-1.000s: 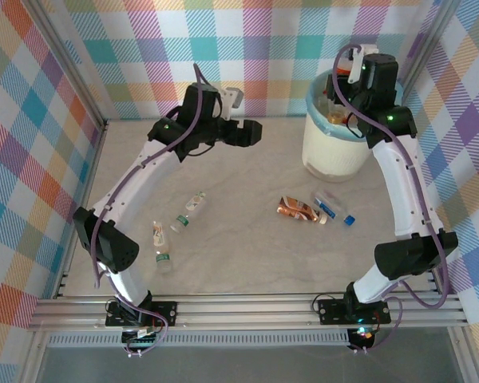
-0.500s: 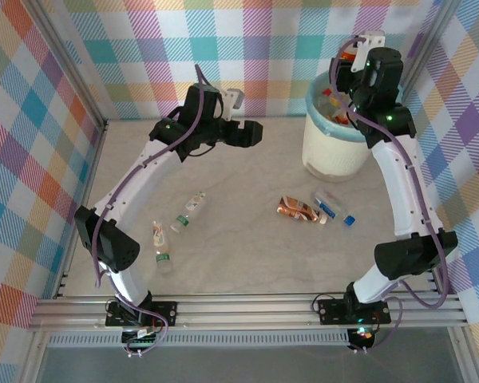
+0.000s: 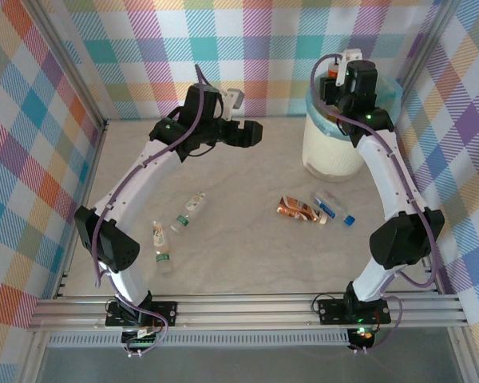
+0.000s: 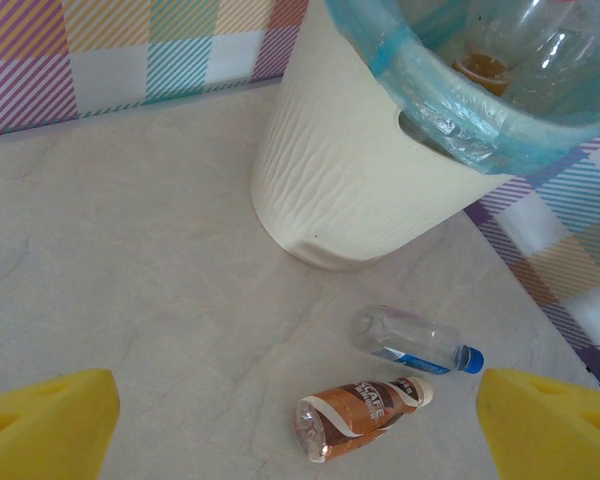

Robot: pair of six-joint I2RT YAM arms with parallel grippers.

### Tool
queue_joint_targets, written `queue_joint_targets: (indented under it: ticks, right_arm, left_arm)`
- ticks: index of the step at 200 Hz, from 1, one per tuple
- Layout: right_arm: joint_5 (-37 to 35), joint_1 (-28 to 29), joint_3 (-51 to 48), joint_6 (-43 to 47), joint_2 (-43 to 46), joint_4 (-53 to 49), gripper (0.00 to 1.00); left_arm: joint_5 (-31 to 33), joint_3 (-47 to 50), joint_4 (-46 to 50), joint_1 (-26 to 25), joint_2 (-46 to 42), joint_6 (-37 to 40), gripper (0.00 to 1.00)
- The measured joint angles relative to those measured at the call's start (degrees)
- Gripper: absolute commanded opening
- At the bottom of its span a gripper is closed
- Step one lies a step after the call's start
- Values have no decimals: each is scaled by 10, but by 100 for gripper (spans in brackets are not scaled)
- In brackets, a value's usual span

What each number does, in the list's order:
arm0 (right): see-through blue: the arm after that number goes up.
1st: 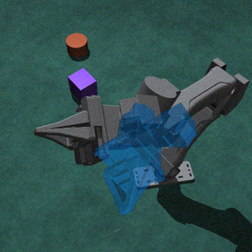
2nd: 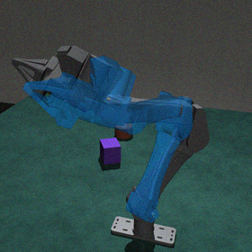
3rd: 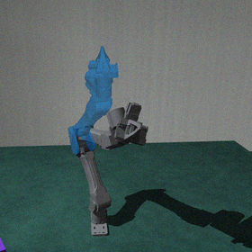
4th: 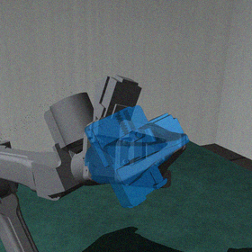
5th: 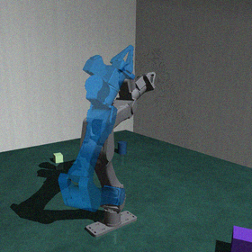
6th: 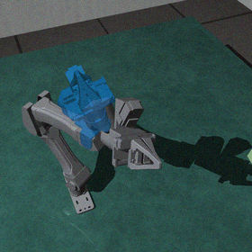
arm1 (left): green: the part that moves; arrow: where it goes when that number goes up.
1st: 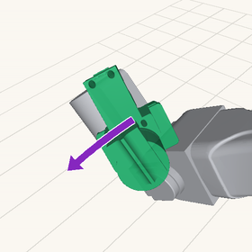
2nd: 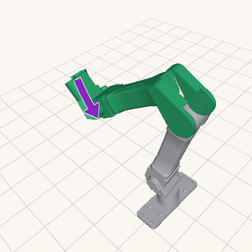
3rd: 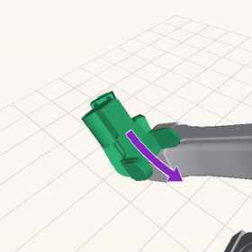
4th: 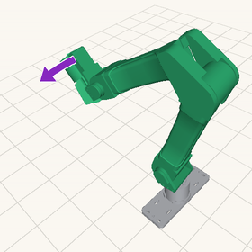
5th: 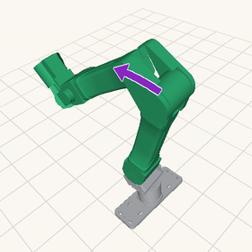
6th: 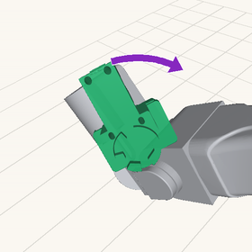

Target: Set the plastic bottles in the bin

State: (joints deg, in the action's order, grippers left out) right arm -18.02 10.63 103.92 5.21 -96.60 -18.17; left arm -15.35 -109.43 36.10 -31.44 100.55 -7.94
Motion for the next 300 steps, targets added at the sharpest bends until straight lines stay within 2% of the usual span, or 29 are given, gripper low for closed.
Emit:
queue_joint_targets:
  ticks: [18, 44, 57, 98, 181, 208, 230, 265, 300]
  right_arm:
    - [-5, 0, -4, 2, 0, 1, 75]
    - [-11, 0, -4, -3, 3, 2, 79]
    - [-13, 1, -4, -5, 5, 2, 79]
    - [-15, 2, -2, -20, 7, -3, 68]
    - [7, 12, 18, -54, 8, -50, 68]
    - [45, 35, 52, -54, 11, -75, 69]
    - [85, 75, 52, -26, 36, -95, 73]
    - [184, 142, -49, 49, 120, -115, 79]
    - [250, 162, -214, 124, 188, -132, 83]
  left_arm:
    - [0, 4, 0, 0, 0, 0, 92]
    - [0, 5, 3, 0, 0, 0, 93]
    - [1, 5, 4, 0, 0, 0, 93]
    - [4, 5, 5, 0, 0, 0, 93]
    - [15, 13, 15, 0, 0, 0, 93]
    - [24, 17, 14, 0, -3, 0, 93]
    - [35, 47, 14, 0, -24, 6, 94]
    - [55, 136, 12, 0, -90, 46, 97]
    - [64, 273, -23, 0, -191, 108, 99]
